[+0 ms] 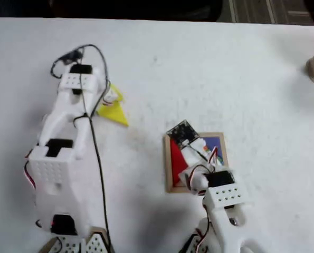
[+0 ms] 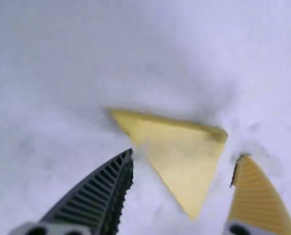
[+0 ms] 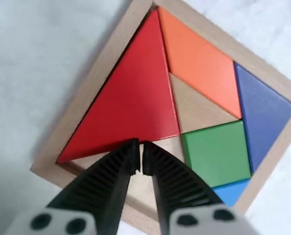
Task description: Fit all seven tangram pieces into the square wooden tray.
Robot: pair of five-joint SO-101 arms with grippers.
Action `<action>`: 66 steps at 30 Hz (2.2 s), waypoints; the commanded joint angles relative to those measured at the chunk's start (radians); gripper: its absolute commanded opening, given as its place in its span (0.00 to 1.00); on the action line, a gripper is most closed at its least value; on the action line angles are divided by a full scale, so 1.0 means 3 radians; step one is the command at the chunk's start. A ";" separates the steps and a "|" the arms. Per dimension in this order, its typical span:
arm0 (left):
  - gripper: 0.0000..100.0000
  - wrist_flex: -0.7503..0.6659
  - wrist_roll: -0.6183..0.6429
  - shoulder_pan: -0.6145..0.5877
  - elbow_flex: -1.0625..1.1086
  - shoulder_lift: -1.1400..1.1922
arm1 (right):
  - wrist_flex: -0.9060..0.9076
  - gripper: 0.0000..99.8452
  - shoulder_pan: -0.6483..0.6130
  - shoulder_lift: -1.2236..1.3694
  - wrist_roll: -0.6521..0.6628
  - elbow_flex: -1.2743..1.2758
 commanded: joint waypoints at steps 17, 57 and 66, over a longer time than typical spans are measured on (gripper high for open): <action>0.34 -0.0338 0.0066 0.0243 -0.0077 0.0202 | 0.0028 0.02 -0.0049 -0.0095 0.0220 0.0026; 0.34 0.0522 0.0097 0.0366 -0.0931 0.0253 | 0.0028 0.02 -0.0136 -0.0079 0.0225 0.0041; 0.15 0.0199 -0.0113 0.0422 -0.1401 0.0366 | 0.0028 0.02 -0.0136 -0.0079 0.0225 0.0041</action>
